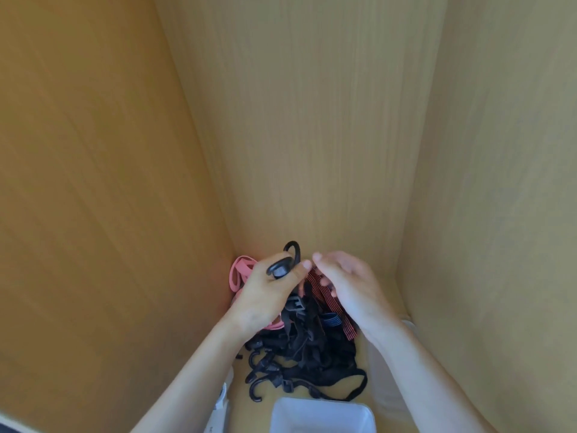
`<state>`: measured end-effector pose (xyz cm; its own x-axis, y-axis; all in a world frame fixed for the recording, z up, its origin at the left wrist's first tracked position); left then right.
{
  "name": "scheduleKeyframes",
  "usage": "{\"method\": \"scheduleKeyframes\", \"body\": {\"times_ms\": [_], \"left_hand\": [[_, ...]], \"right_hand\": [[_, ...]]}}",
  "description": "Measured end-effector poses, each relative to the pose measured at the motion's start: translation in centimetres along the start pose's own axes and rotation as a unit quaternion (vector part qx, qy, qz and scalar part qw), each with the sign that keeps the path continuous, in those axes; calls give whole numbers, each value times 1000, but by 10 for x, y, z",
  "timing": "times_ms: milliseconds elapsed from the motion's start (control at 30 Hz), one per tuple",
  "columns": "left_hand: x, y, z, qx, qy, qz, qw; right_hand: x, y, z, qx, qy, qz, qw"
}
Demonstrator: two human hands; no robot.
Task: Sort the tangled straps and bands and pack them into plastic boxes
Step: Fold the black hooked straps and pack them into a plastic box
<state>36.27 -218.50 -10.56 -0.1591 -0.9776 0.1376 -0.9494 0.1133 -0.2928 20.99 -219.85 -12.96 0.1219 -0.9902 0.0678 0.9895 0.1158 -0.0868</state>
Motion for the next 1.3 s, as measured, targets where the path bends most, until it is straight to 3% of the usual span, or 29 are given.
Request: {"method": "scheduleKeyframes", "body": {"times_ms": [67,267,400,500,600,734,934,1301], "left_hand": [[1,10,-2,7,8,41,999],[1,13,4,-48,-38,106,993],[3,-1,15,-182,-99,54,977],[7,-6,23,-216,-137,27,966],[6,-1,21,-246,-128,85,957],[5,7,7,-199,-61,187,960],[11,8,-3,-106,-47,142,983],[23,-30,-26,-161,-14,53,985]], "right_hand": [[3,9,11,-10,1,28,1000],[12,2,14,54,0,-25,998],[13,-13,25,68,-49,-44,996],[14,-18,34,70,-66,-32,995],[15,-14,42,33,-81,3,996],[19,-9,61,23,-124,30,992],[23,-1,84,21,-166,37,985],[31,-16,97,38,-164,-56,984]]}}
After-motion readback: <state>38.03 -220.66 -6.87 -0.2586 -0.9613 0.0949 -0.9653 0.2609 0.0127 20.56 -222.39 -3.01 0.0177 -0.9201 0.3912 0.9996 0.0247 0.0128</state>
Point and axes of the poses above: each hand's wrist, its own x-axis towards the middle knuckle, its own y-axis out of the palm, z = x × y, the point moved 5 cm from there along x, towards the middle knuckle, and after that the axes turned 1 degree about -y, right-handed, at the moved point
